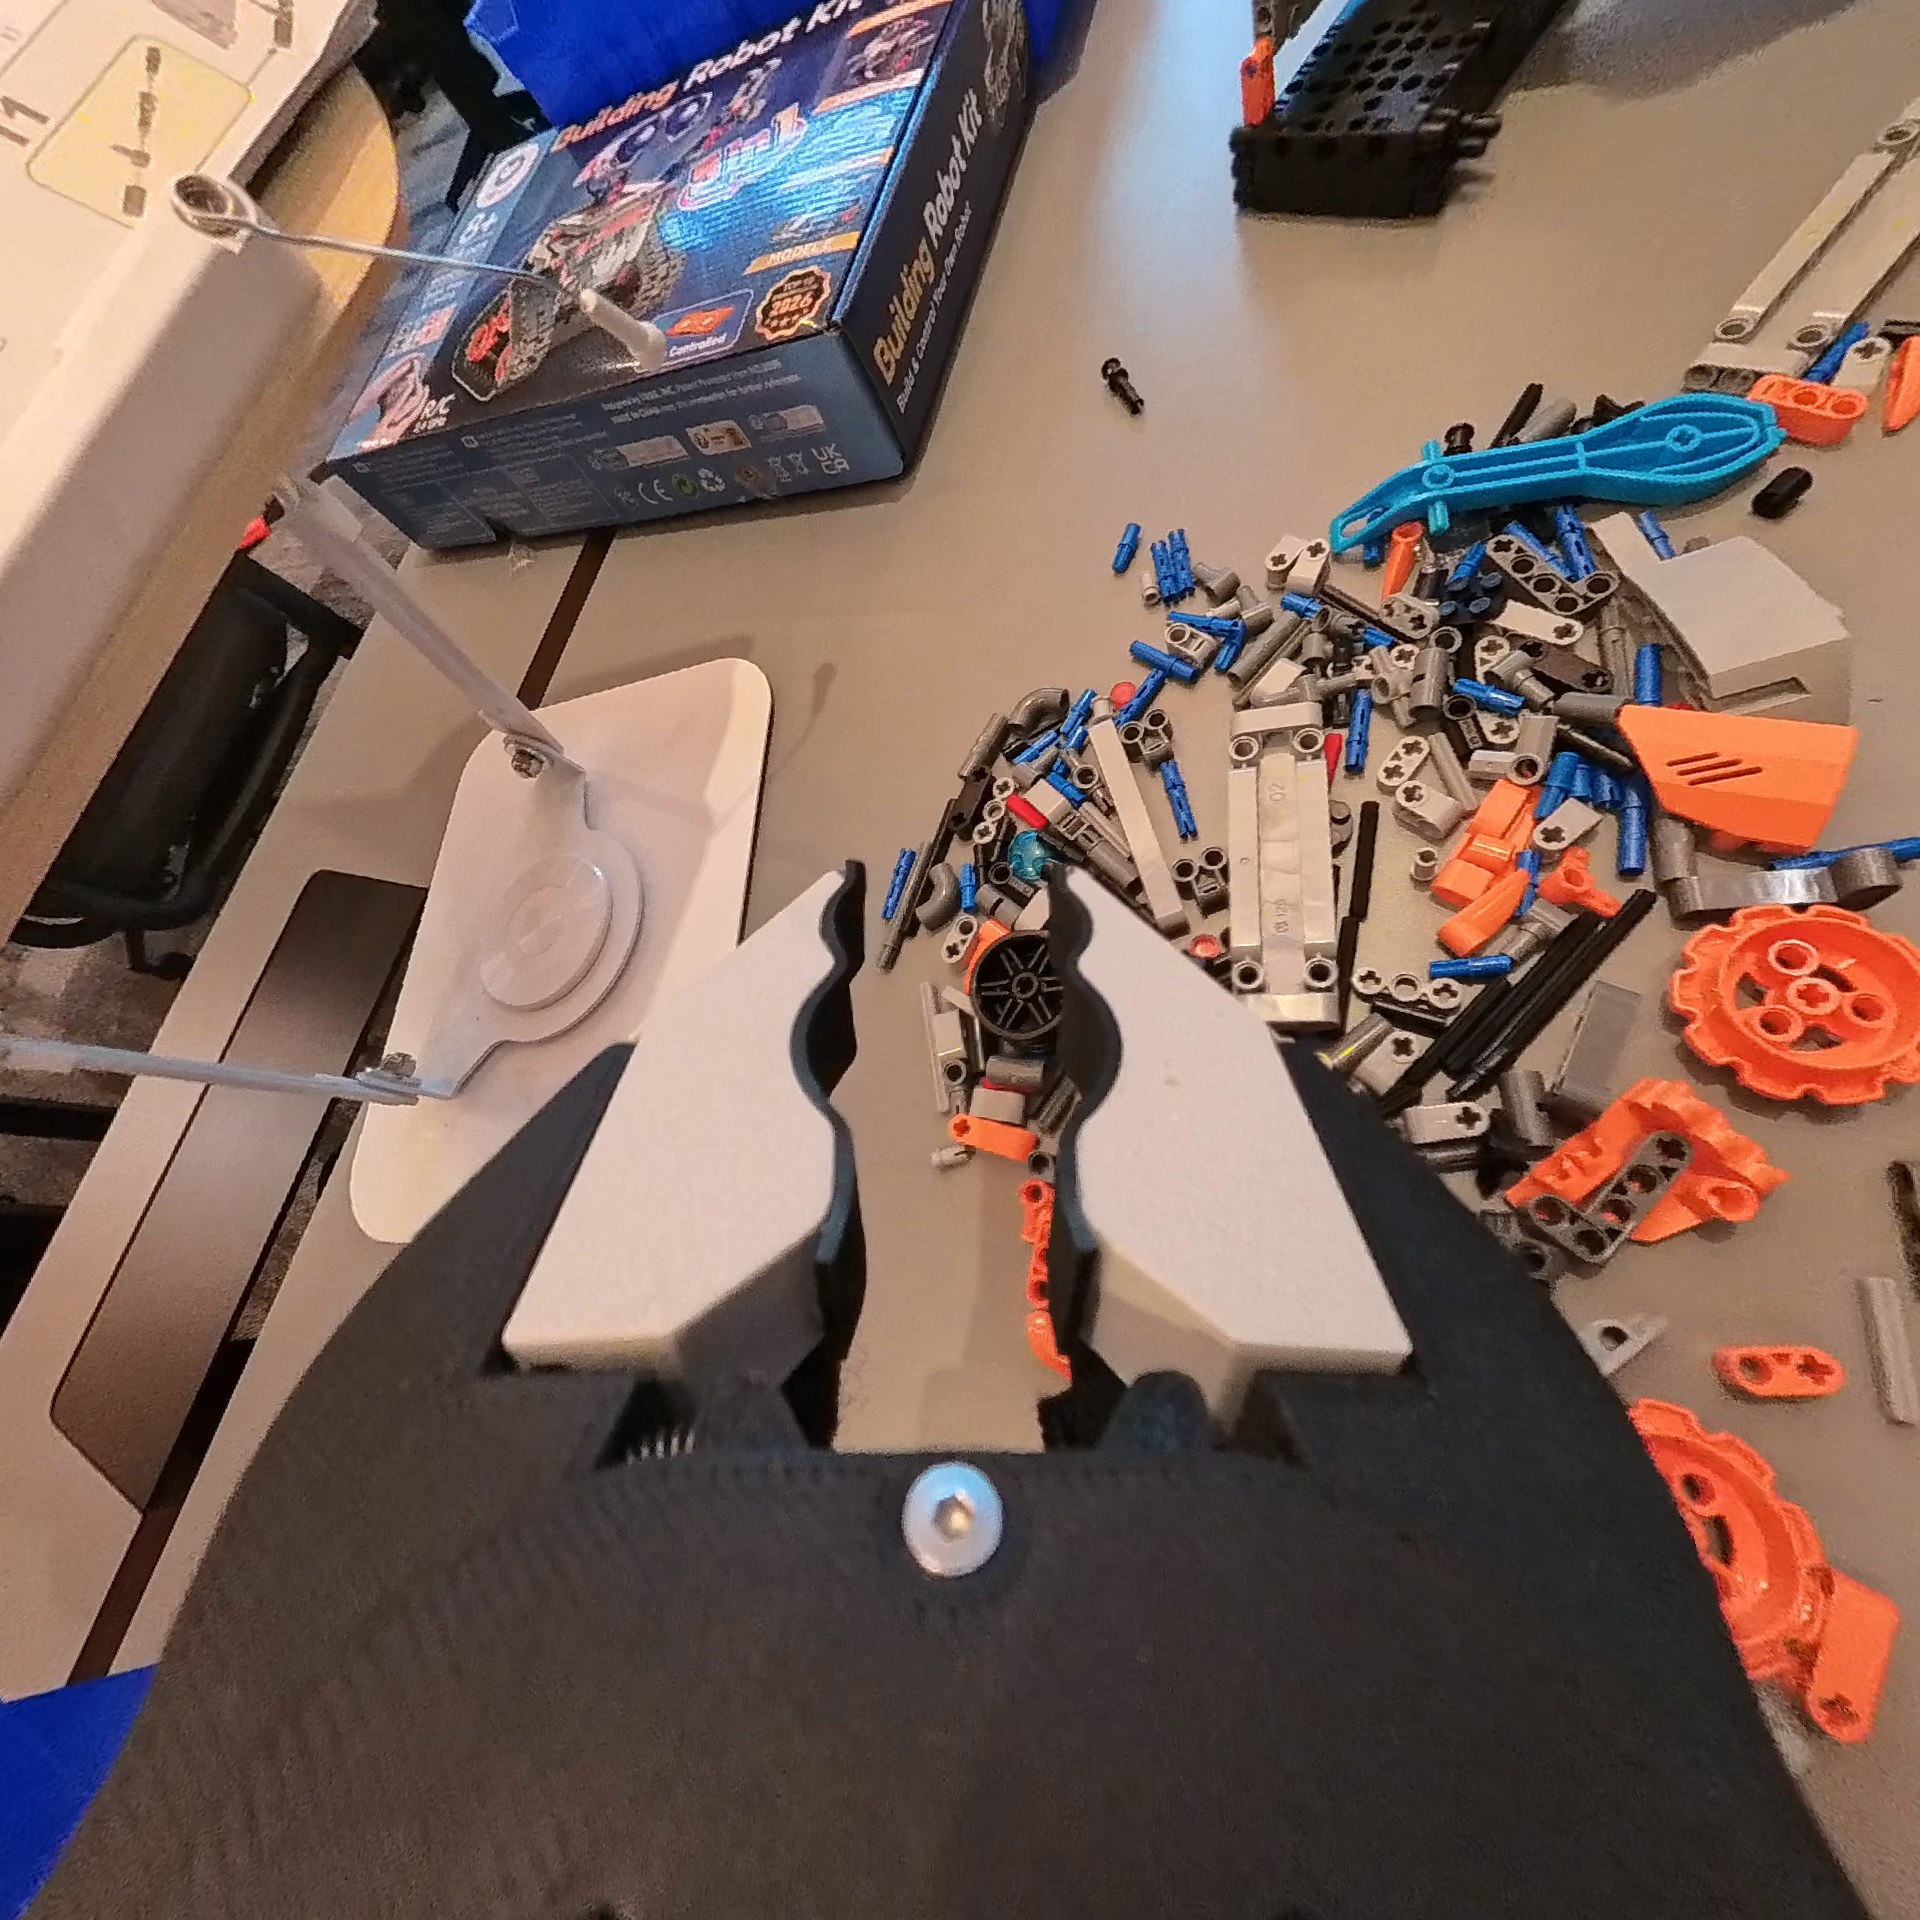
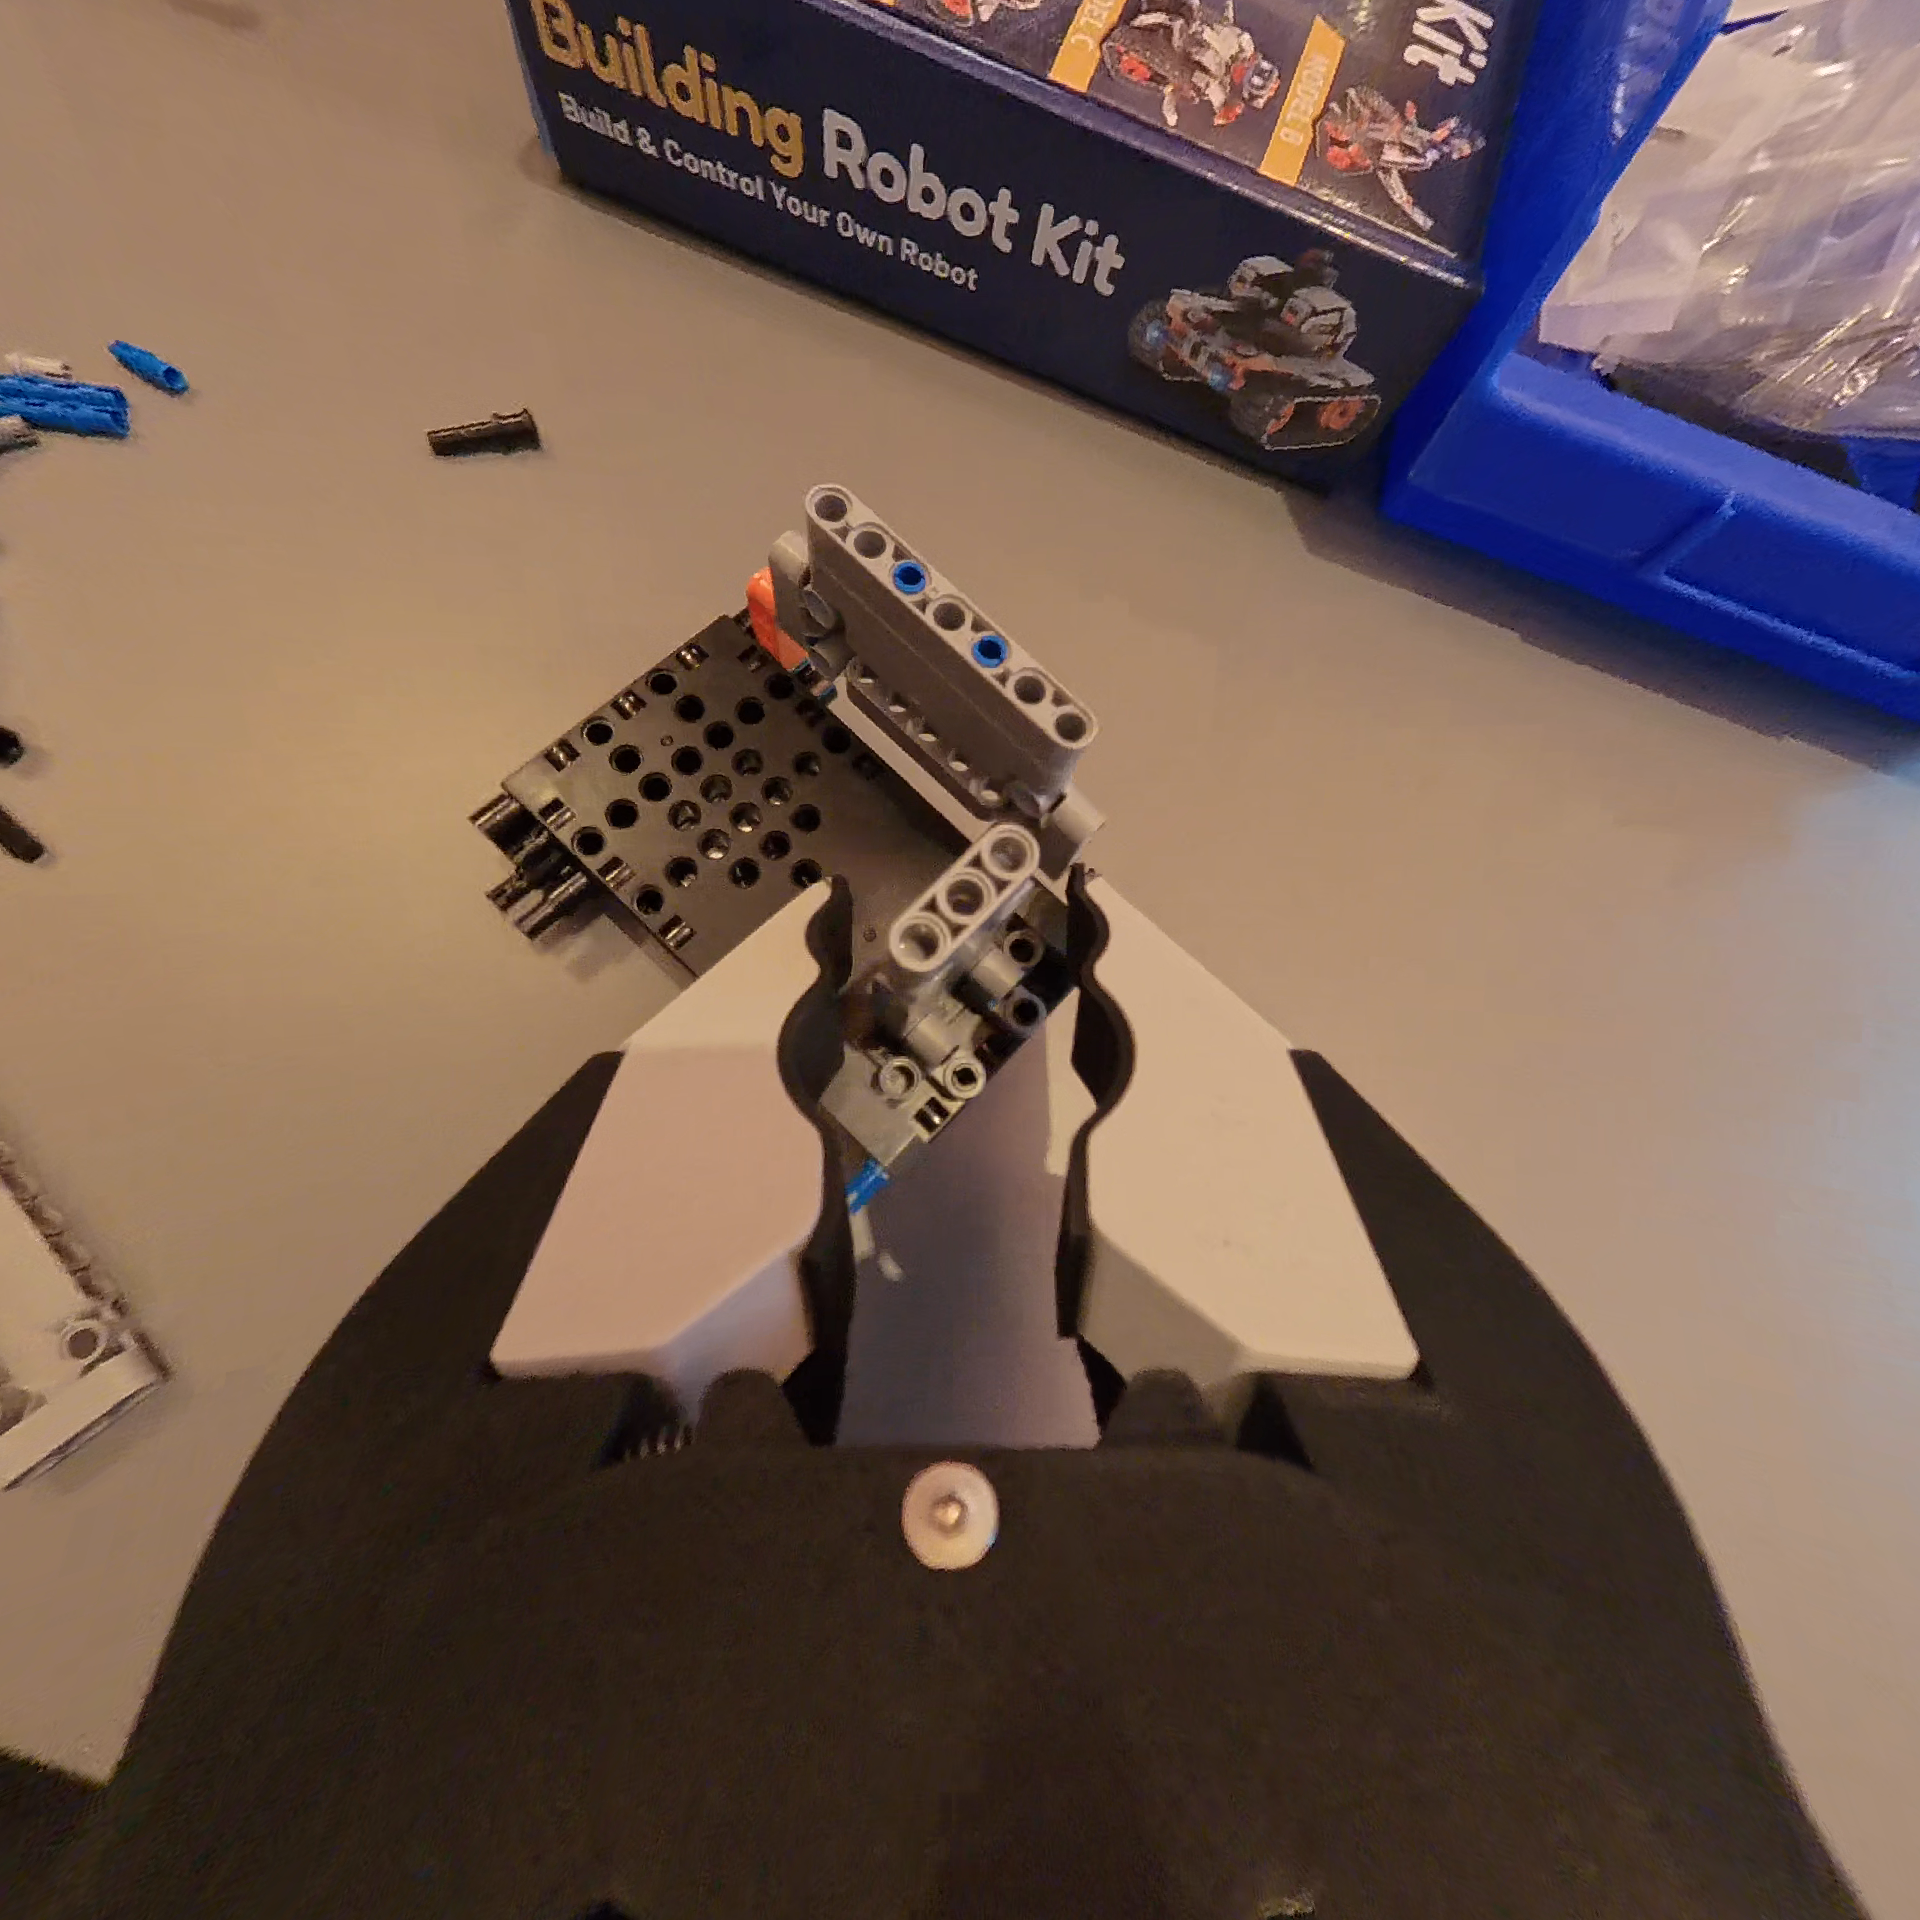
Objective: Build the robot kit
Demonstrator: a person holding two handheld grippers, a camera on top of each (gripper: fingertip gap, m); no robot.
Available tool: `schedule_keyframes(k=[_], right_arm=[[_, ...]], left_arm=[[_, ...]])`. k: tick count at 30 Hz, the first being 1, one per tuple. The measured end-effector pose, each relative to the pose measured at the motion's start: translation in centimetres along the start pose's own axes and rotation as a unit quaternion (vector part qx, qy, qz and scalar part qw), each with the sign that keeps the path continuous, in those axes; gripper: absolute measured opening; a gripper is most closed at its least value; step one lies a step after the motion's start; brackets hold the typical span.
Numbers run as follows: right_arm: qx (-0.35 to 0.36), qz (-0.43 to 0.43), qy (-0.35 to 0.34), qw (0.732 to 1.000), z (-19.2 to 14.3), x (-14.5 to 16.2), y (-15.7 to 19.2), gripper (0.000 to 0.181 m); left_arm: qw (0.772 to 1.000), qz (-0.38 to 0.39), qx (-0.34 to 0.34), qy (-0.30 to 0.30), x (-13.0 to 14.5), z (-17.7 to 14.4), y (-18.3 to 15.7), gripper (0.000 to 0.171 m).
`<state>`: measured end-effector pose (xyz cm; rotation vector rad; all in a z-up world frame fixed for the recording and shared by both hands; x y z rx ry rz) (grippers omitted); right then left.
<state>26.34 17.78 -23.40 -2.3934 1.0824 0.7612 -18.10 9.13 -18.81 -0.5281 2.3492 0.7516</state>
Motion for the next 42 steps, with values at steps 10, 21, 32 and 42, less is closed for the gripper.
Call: schedule_keyframes(k=[10, 21, 32, 42], right_arm=[[-0.045, 0.015, -0.04, 0.998, -0.4, -0.4, -2.3, 0.004], [-0.082, 0.077, -0.153, 0.982, -4.5, 0.0, -5.2, 0.004], [-0.064, 0.153, -0.122, 0.979, -2.8, -2.7, -7.8, 0.004], [-0.028, 0.139, -0.01, 0.99, 3.8, -4.6, -4.9, 0.004]], left_arm=[[1.0, -0.006, -0.003, 0.004, 0.6, 0.3, 0.3, 0.031], [1.0, -0.006, -0.002, 0.003, 0.6, 0.5, 0.2, 0.03], [1.0, -0.013, 0.003, 0.017, 1.1, 1.1, 0.4, 0.031], [0.999, -0.012, 0.015, 0.03, 1.6, 1.6, 0.2, 0.031]])
Point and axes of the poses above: each gripper's, where its closed fingertips meet, z out along the fingers, x out of its underside, y = z × x across the jaws, the point moved 10 cm from there along -z, back along the fingers, and after that the axes turned 8 degrees about y, right-handed, at the moved point
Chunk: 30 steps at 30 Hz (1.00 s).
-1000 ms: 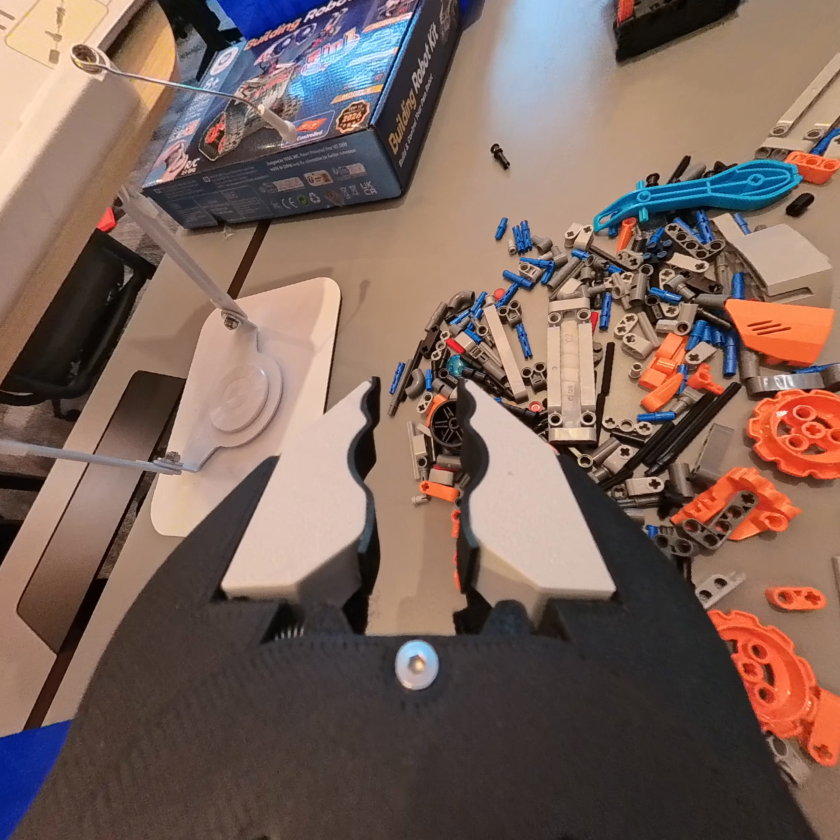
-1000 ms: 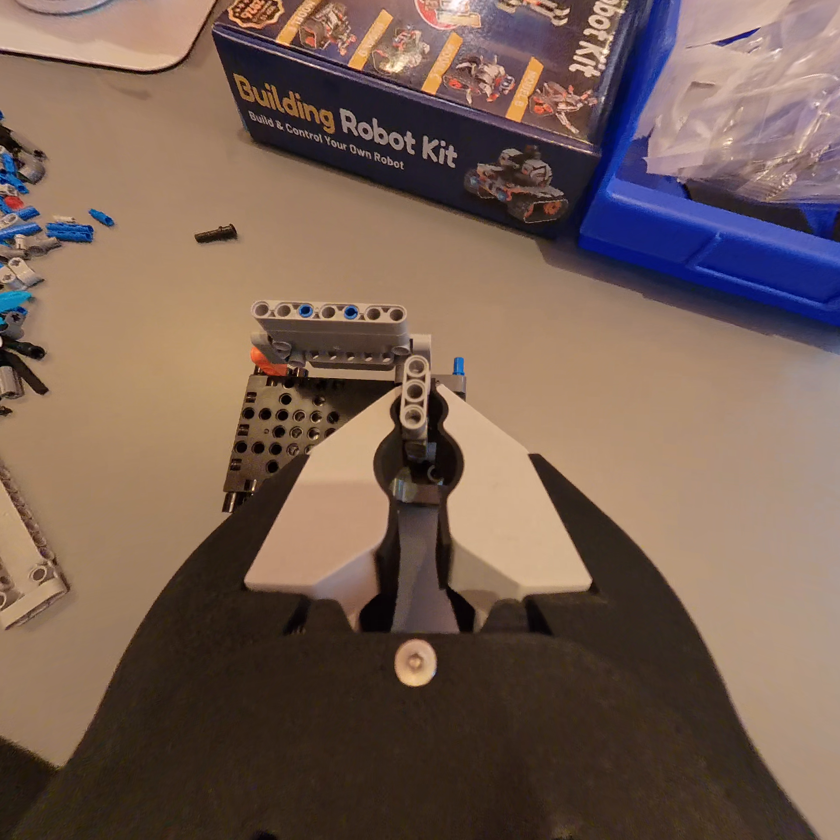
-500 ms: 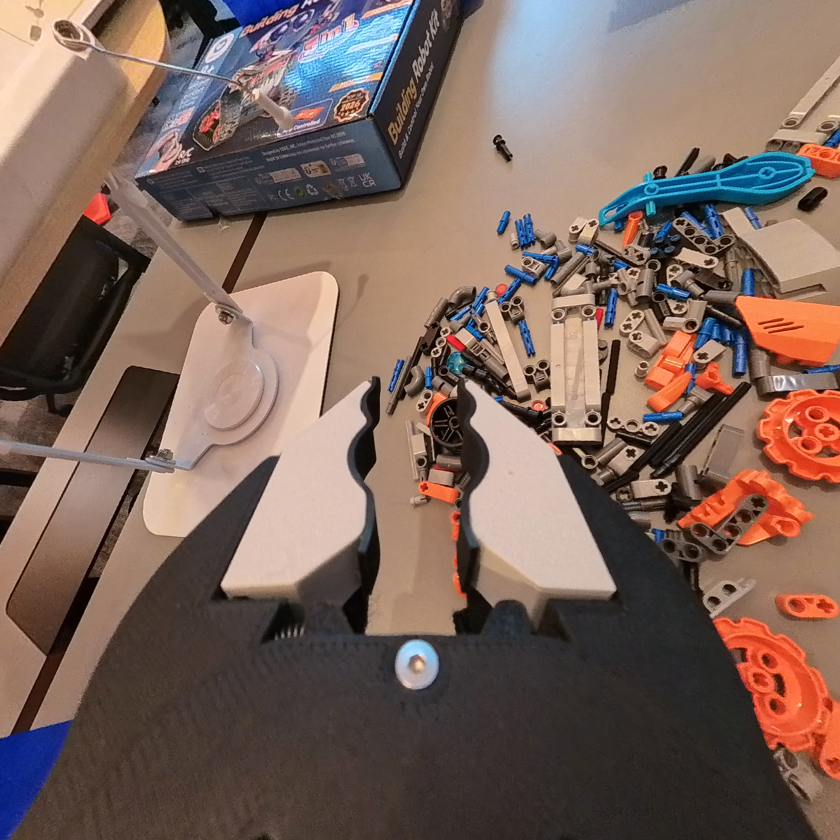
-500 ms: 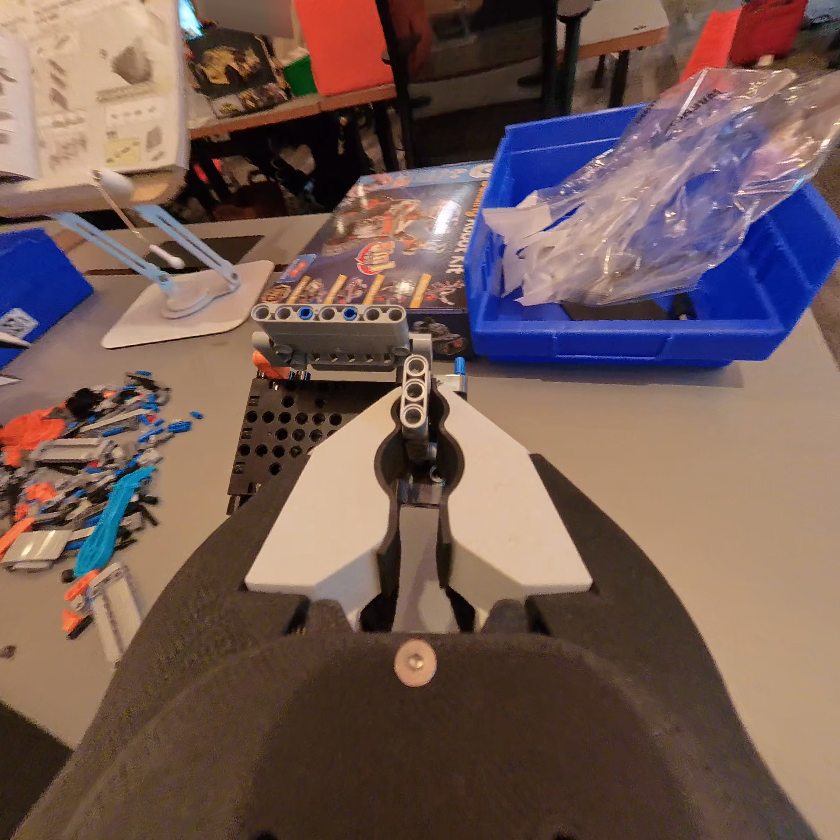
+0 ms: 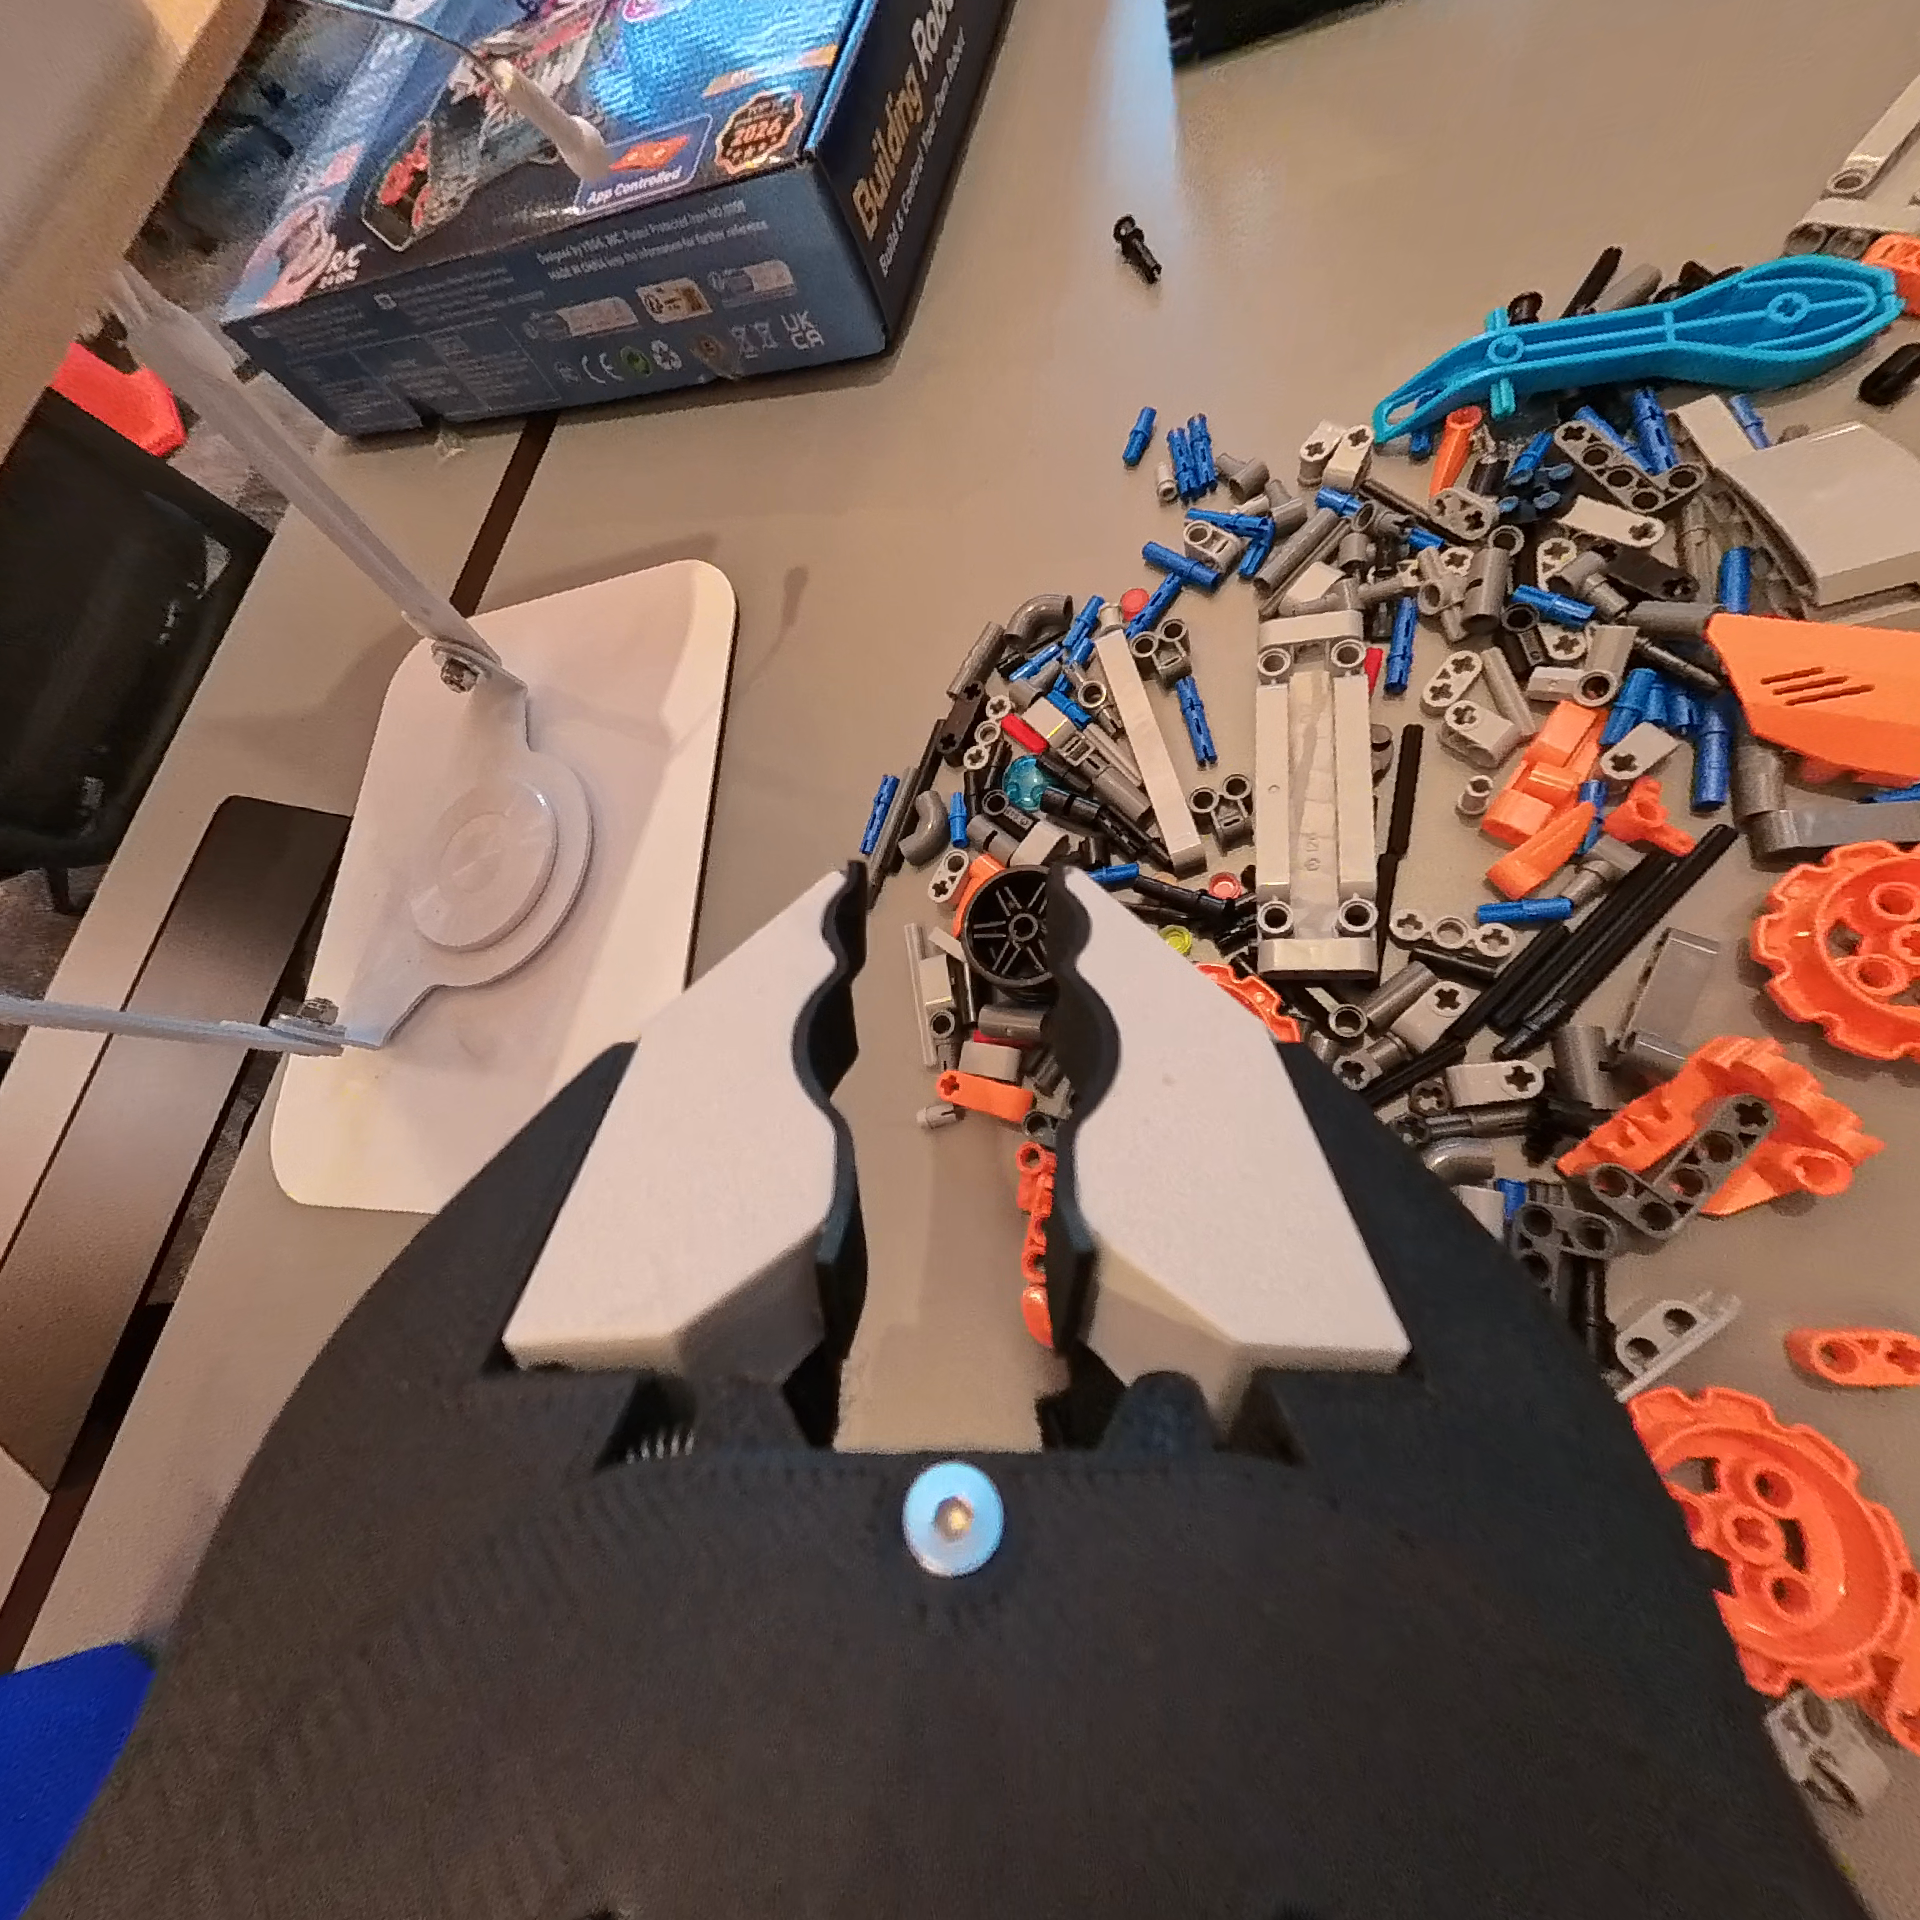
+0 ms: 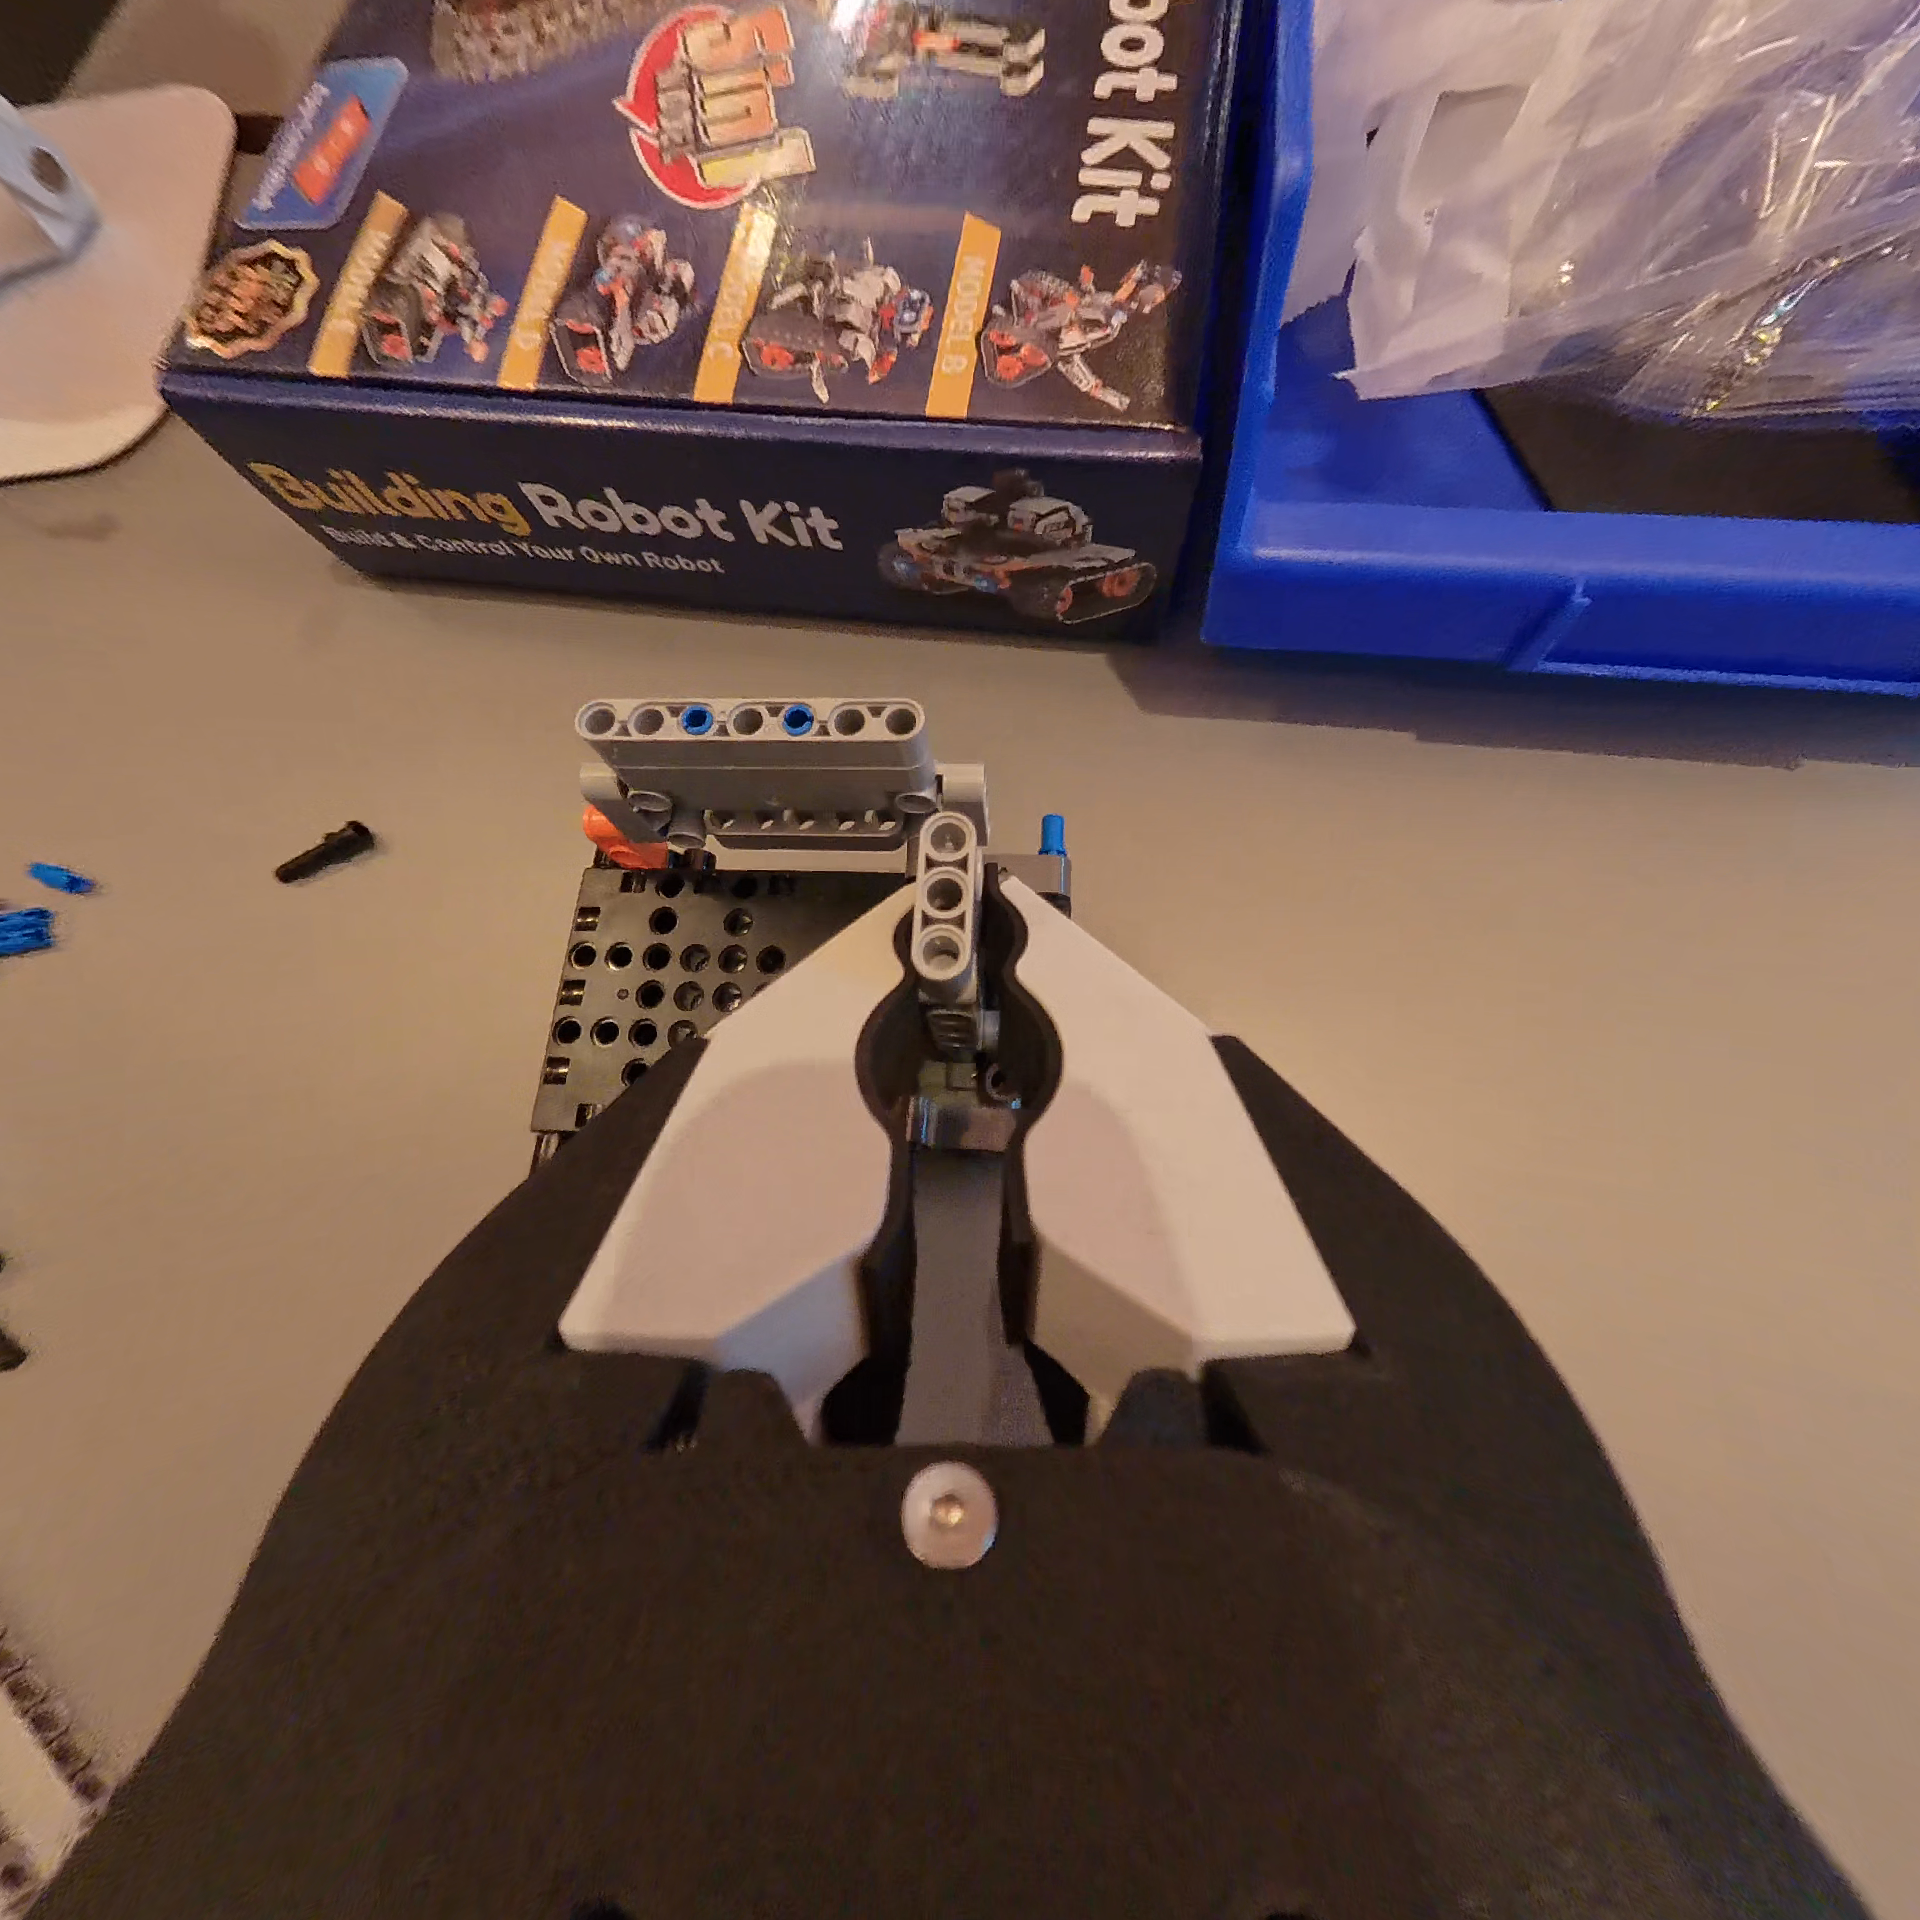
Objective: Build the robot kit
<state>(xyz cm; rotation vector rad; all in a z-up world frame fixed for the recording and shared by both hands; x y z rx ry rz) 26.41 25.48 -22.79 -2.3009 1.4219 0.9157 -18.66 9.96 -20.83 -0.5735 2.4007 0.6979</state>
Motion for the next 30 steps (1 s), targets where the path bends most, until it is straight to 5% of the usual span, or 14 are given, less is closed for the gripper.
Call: schedule_keyframes(k=[2, 6, 14, 20, 23, 30], right_arm=[[0.003, -0.002, -0.008, 1.0, 0.0, -0.1, 0.2, 0.005], [-0.002, -0.004, -0.016, 1.0, -1.3, 0.0, 0.0, 0.035], [-0.009, -0.016, 0.016, 1.0, -2.1, 2.1, 1.0, 0.024], [0.021, -0.02, -0.041, 0.999, -5.5, 2.9, 1.8, 0.037], [-0.008, -0.101, -0.076, 0.992, -7.7, 3.1, 4.7, 0.028], [-0.139, -0.274, -0.026, 0.951, -7.2, 3.1, 14.6, 0.014]], left_arm=[[1.0, 0.001, 0.001, 0.002, 0.0, 0.1, -0.1, 0.031], [1.0, 0.003, 0.001, 0.004, 0.0, 0.1, -0.1, 0.032], [1.0, -0.002, 0.0, 0.005, 0.1, -0.3, 0.2, 0.032], [1.0, -0.007, -0.01, -0.002, 0.1, -1.6, 0.9, 0.033], [1.0, -0.023, -0.013, -0.016, 0.2, -2.4, 1.6, 0.032], [1.0, -0.021, -0.012, -0.018, 0.2, -2.6, 1.7, 0.023]])
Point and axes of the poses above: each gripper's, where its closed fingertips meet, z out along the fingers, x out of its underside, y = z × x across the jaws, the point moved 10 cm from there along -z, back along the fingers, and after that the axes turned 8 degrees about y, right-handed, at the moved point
